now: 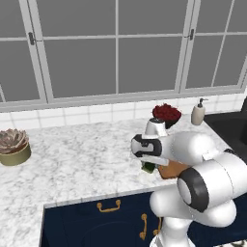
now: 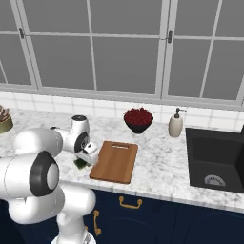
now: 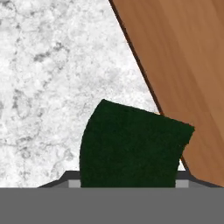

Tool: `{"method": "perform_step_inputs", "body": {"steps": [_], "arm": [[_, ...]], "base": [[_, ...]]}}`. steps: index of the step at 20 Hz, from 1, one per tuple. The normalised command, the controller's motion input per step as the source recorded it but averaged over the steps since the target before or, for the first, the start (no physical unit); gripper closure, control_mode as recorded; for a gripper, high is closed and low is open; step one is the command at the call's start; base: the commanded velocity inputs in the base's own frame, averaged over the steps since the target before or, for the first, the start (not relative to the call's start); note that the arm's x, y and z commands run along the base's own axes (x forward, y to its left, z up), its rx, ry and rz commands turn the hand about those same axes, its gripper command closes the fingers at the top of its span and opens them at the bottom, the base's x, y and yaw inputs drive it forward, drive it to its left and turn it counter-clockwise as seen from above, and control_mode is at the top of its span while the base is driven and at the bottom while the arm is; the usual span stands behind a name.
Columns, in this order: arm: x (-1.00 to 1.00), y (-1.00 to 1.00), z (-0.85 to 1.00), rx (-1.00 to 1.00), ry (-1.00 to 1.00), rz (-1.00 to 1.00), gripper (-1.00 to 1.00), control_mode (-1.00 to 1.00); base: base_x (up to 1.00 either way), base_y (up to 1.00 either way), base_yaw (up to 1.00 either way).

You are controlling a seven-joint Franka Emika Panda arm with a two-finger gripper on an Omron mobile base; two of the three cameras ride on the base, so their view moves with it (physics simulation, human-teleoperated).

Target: Pick up the sponge from the counter and clean the cutting board by briefly scrubbing or pressing down on the cutting board. Once finished, release the sponge.

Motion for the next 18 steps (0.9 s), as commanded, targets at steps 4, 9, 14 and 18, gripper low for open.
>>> {"method": "perform_step_inputs", "body": {"steps": [4,9,14,18], "arm": [[0.33,-0.76,0.56,0.02,0.02,0.44,1.00,-1.00],[0.26,-0.21,-0.19,-0.03,0.02,0.50,1.00,-1.00],[0.37,0.03,-0.06,-0.08,-0.01,0.38,1.00,-1.00],[0.31,-0.02,0.00,-0.09,-0.09,0.10,1.00,-1.00]], "base": [[0.00,0.00,0.00],[0.00,0.00,0.00],[0.00,0.00,0.00],[0.00,0.00,0.00]]}}
